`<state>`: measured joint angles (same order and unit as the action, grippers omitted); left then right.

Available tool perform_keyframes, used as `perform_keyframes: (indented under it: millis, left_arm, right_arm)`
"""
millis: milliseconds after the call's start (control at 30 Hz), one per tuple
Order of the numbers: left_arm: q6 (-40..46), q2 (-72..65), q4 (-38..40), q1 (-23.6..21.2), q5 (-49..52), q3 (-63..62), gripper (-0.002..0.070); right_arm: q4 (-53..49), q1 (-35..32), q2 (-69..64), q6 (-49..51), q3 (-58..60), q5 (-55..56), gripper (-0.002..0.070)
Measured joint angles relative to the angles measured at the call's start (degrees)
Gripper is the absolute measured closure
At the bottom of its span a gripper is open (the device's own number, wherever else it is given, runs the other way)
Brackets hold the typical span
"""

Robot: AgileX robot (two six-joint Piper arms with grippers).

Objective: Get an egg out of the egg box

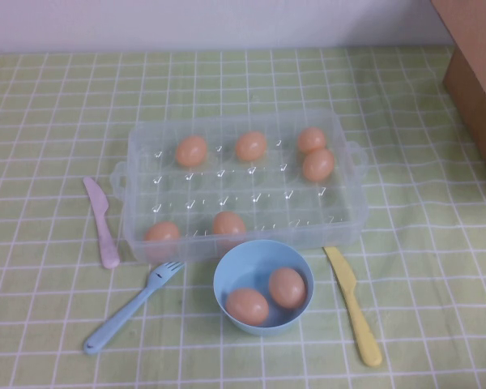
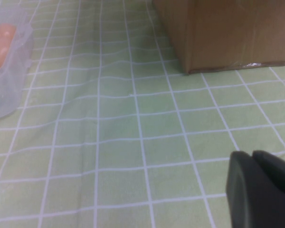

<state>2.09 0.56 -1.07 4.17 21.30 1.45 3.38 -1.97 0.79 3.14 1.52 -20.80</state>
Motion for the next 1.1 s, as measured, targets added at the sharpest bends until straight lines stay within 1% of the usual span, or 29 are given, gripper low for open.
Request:
perform_keyframes:
  millis: [600, 667, 733, 767, 833, 933, 1000, 1100]
  left_arm:
    - [0.0, 0.0, 0.0, 0.0, 0.0, 0.0, 0.0680]
    - [0.0, 0.0, 0.0, 0.0, 0.0, 0.0, 0.0680]
    - [0.0, 0.0, 0.0, 0.0, 0.0, 0.0, 0.0680]
    - [0.0, 0.0, 0.0, 0.0, 0.0, 0.0, 0.0680]
    - [0.0, 0.0, 0.0, 0.0, 0.0, 0.0, 0.0680]
    - [0.0, 0.0, 0.0, 0.0, 0.0, 0.0, 0.0680]
    - [0.0, 0.0, 0.0, 0.0, 0.0, 0.0, 0.0680]
    - [0.0, 0.0, 0.0, 0.0, 0.0, 0.0, 0.0679]
  right_arm:
    - [0.0, 0.0, 0.0, 0.0, 0.0, 0.0, 0.0694]
    - [1.2, 0.0, 0.0, 0.0, 0.0, 0.0, 0.0694]
    - [5.5, 0.0, 0.0, 0.0, 0.0, 0.0, 0.0694]
    - [9.8, 0.0, 0.0, 0.0, 0.0, 0.0, 0.0694]
    - [20.4, 0.0, 0.0, 0.0, 0.0, 0.0, 0.0694]
    - [41.2, 0.0, 0.0, 0.0, 0.0, 0.0, 0.0694]
    - [52.4, 0.0, 0.0, 0.0, 0.0, 0.7, 0.0694]
    - [58.4, 0.0, 0.0, 0.0, 0.0, 1.9, 0.0694]
